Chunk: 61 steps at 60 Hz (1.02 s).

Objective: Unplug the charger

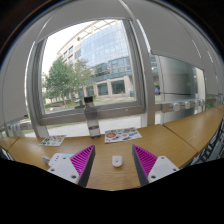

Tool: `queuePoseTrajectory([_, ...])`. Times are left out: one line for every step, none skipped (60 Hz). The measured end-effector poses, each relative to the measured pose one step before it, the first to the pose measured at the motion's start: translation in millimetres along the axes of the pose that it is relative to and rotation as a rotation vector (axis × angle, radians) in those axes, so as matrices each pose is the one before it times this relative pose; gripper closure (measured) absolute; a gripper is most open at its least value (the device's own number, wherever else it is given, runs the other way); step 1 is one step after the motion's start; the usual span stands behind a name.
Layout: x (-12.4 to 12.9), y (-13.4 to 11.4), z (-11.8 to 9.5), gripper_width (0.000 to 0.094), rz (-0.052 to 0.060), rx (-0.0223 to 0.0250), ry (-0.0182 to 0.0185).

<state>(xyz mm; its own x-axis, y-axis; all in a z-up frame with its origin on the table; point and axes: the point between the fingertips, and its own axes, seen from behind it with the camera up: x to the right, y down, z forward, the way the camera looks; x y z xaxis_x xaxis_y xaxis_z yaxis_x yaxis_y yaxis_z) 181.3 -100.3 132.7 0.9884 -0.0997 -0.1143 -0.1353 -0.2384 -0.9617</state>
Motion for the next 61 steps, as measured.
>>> queuePoseTrajectory([-0.84, 0.26, -5.22, 0.0212, -0.0011, -0.00111, -0.00164])
queuePoseTrajectory([-1.10, 1.01, -5.09, 0.0211, -0.0016, -0.00247, -0.00319])
queuePoseTrajectory([-1.71, 1.76, -5.41, 0.0202, -0.0015, -0.00225, -0.00398])
queuePoseTrajectory([-1.38, 1.01, -4.51, 0.0189, -0.0026, -0.00455, -0.00285])
queuePoseTrajectory([-0.95, 1.86, -4.35, 0.0174, -0.0025, -0.00459, -0.00152])
queuePoseTrajectory([-1.11, 2.67, -4.15, 0.0163, -0.0032, -0.00548, -0.00267])
queuePoseTrajectory([-1.13, 2.93, -4.36, 0.0161, -0.0036, -0.00796, -0.00227])
queuePoseTrajectory([-2.60, 6.25, -4.71, 0.0161, -0.0043, -0.00607, -0.00263])
queuePoseTrajectory([-1.37, 3.68, -3.50, 0.0161, -0.0060, -0.00970, -0.00267])
queuePoseTrajectory([-1.80, 3.56, -3.43, 0.0159, -0.0062, -0.00807, -0.00398])
queuePoseTrajectory([-2.06, 3.38, -2.71, 0.0159, -0.0061, -0.00635, -0.00526])
queuePoseTrajectory([-2.51, 3.15, -3.40, 0.0158, -0.0062, -0.00524, -0.00595])
queuePoseTrajectory([-2.30, 2.92, -2.70, 0.0159, -0.0067, -0.00565, -0.00526])
queuePoseTrajectory([-1.93, 2.97, -2.72, 0.0157, -0.0058, -0.00566, -0.00363])
queuePoseTrajectory([-4.33, 5.81, -3.07, 0.0155, -0.0023, -0.00226, -0.00140])
queuePoseTrajectory([-2.19, 2.94, -3.66, 0.0155, -0.0015, -0.00443, -0.00296])
queuePoseTrajectory([-2.26, 2.57, -2.15, 0.0155, -0.0013, -0.00426, -0.00416])
queuePoseTrajectory([-2.33, 2.37, -2.11, 0.0155, -0.0016, -0.00432, -0.00497])
queuePoseTrajectory([-2.50, 2.37, -2.39, 0.0154, -0.0029, -0.00405, -0.00525])
queuePoseTrajectory([-2.27, 2.40, -2.01, 0.0156, -0.0026, -0.00385, -0.00491])
queuePoseTrajectory([-2.98, 2.28, -1.21, 0.0156, -0.0022, -0.00280, -0.00430])
queuePoseTrajectory([-2.68, 2.03, -2.76, 0.0156, -0.0033, -0.00286, -0.00343])
queuePoseTrajectory([-2.10, 1.90, -2.20, 0.0157, -0.0035, -0.00283, -0.00426])
queuePoseTrajectory([-1.85, 1.51, -1.76, 0.0156, -0.0038, -0.00287, -0.00423])
queuePoseTrajectory([-1.89, 1.50, -1.58, 0.0155, -0.0035, -0.00330, -0.00420])
queuePoseTrajectory([-1.95, 1.86, -1.71, 0.0157, -0.0027, -0.00424, -0.00390])
queuePoseTrajectory([-1.38, 1.74, -1.52, 0.0157, -0.0024, -0.00382, -0.00257])
queuePoseTrajectory([-1.68, 0.98, 0.58, 0.0155, -0.0024, -0.00213, -0.00258])
queuePoseTrajectory([-1.57, 1.22, -1.47, 0.0155, -0.0051, -0.00180, -0.00212])
queuePoseTrajectory([-1.39, 0.85, -1.22, 0.0156, -0.0048, -0.00185, -0.00190])
queuePoseTrajectory([-1.17, 1.02, -1.40, 0.0154, -0.0042, -0.00247, -0.00237])
queuePoseTrajectory([-0.88, 1.17, -1.11, 0.0152, -0.0033, -0.00350, -0.00212])
queuePoseTrajectory([-0.76, 1.06, -0.81, 0.0151, -0.0025, -0.00246, -0.00151])
queuePoseTrajectory([-0.68, 0.63, -1.07, 0.0150, -0.0024, -0.00108, -0.00167])
queuePoseTrajectory([-0.74, 0.76, -0.78, 0.0151, -0.0026, -0.00039, -0.00154])
queuePoseTrajectory([-0.09, 1.13, -0.11, 0.0150, -0.0020, -0.00037, -0.00161])
queuePoseTrajectory([-0.51, 0.64, -0.71, 0.0150, -0.0028, -0.00062, 0.00005])
queuePoseTrajectory([-0.49, 0.22, -0.78, 0.0151, -0.0027, -0.00100, 0.00030])
queuePoseTrajectory([-0.43, 0.09, -0.75, 0.0150, -0.0022, -0.00087, 0.00008])
queuePoseTrajectory([-0.49, 0.22, -0.71, 0.0150, -0.0022, -0.00054, -0.00030])
queuePoseTrajectory([-0.81, 0.20, -0.55, 0.0150, -0.0023, -0.00037, -0.00076])
queuePoseTrajectory([-0.84, 0.34, -0.27, 0.0149, -0.0023, -0.00015, -0.00094])
queuePoseTrajectory([-0.45, -0.20, -0.36, 0.0150, -0.0016, 0.00033, -0.00135])
queuePoseTrajectory([-0.60, 0.15, -0.31, 0.0150, -0.0006, 0.00101, -0.00085])
queuePoseTrajectory([-1.03, 0.14, -0.54, 0.0149, -0.0010, 0.00060, -0.00068])
queuePoseTrajectory([-0.26, 1.33, -0.43, 0.0150, -0.0022, 0.00027, 0.00000])
queuePoseTrajectory([-0.89, 0.34, -0.40, 0.0150, -0.0018, -0.00120, -0.00140])
queuePoseTrajectory([-1.23, 0.37, -0.23, 0.0151, -0.0016, -0.00132, -0.00283])
queuePoseTrajectory([-1.66, 0.57, -0.18, 0.0151, -0.0017, -0.00093, -0.00410])
queuePoseTrajectory([-1.62, 0.46, -0.19, 0.0151, -0.0010, -0.00079, -0.00468])
queuePoseTrajectory([-1.91, 0.36, 0.61, 0.0151, -0.0001, 0.00022, -0.00349])
queuePoseTrajectory([-1.07, -0.07, -0.57, 0.0150, 0.0003, -0.00072, -0.00277])
queuePoseTrajectory([-0.83, 0.49, -0.14, 0.0150, 0.0008, -0.00092, -0.00252])
queuePoseTrajectory([-1.06, 0.49, -0.14, 0.0150, 0.0012, -0.00139, -0.00318])
queuePoseTrajectory([-0.98, 0.30, -0.03, 0.0150, 0.0004, -0.00127, -0.00364])
queuePoseTrajectory([-0.95, 0.45, -0.17, 0.0150, -0.0013, -0.00123, -0.00363])
queuePoseTrajectory([-1.25, 0.40, 0.15, 0.0151, -0.0013, -0.00069, -0.00408])
queuePoseTrajectory([-1.35, 0.43, 0.24, 0.0149, -0.0004, -0.00078, -0.00417])
queuePoseTrajectory([-3.08, 0.95, 1.17, 0.0151, -0.0001, -0.00057, -0.00299])
queuePoseTrajectory([-0.96, 0.07, -0.68, 0.0151, 0.0000, -0.00318, -0.00402])
queuePoseTrajectory([-0.92, 0.24, 0.20, 0.0149, 0.0002, -0.00248, -0.00391])
